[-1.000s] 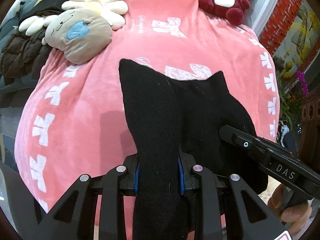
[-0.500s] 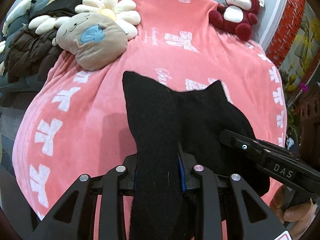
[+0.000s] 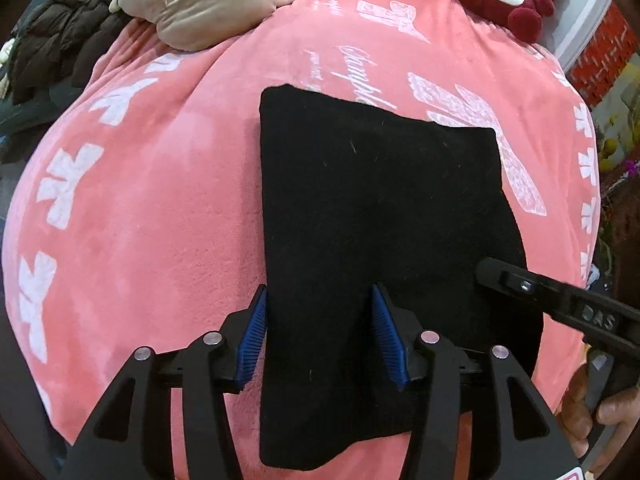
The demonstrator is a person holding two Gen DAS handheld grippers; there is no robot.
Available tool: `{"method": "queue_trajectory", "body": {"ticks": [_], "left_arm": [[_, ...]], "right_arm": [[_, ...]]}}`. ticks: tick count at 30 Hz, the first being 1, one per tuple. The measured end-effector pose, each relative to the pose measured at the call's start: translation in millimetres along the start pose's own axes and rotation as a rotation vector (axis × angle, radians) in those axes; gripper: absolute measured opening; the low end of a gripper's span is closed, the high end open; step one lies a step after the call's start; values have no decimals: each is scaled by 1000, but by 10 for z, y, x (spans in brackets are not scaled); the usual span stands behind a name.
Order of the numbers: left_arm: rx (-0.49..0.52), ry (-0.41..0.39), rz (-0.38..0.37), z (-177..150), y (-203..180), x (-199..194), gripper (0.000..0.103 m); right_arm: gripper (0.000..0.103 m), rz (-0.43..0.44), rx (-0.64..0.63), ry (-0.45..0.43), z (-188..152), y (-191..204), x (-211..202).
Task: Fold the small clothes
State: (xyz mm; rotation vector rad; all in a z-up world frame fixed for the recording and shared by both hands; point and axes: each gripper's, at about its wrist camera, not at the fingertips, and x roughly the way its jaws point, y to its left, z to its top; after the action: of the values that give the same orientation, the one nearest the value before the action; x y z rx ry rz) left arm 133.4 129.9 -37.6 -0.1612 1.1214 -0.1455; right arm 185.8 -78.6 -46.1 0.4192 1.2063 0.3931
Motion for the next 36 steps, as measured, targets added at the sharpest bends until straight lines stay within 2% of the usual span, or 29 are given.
{"method": "queue_trajectory", "body": {"ticks": [1,2,3,7,10,11,13,14,16,18,21,23,28,32,36], "left_arm": [[12,3,6,6,-25,4,52],[21,8,18,6,-43,19,53],[27,10,19,15,-54,29,53],[44,27,23,6,-77,52,53],[41,32,20,-21,-90,80,56],[43,38,27,-27,-98,105,58],[45,46,35,-38,-116,151,61],[40,47,47,-38,-123,152,63],[39,45,58,-34,-140,102,64],[49,47,79,-48,-170,32,65],[78,27,104,-89,-231,-79,66],[89,12,120,-142,-274,-132,71],[90,-18,150,-397,-379,-152,73],[106,-43,171,-619,-453,-136,73],[116,-52,171,-682,-457,-115,73]], "right_arm": [[35,9,12,9,16,-23,44],[24,28,26,10,26,-29,55],[21,28,26,-4,14,-9,25],[20,30,-27,-76,-108,163,-236],[20,-33,-57,-84,-210,188,-194],[22,-80,-61,-59,-210,157,-66],[30,-86,-44,-38,-182,102,9],[33,-82,-20,-47,-160,94,-55],[33,-98,-29,-63,-163,133,-174],[47,-152,-64,-97,-224,175,-354],[59,-233,-95,-159,-363,213,-564],[67,-309,-128,-200,-492,209,-642],[70,-409,-166,-227,-788,111,-588],[71,-412,-167,-230,-921,97,-580],[72,-426,-170,-240,-954,116,-598]]}}
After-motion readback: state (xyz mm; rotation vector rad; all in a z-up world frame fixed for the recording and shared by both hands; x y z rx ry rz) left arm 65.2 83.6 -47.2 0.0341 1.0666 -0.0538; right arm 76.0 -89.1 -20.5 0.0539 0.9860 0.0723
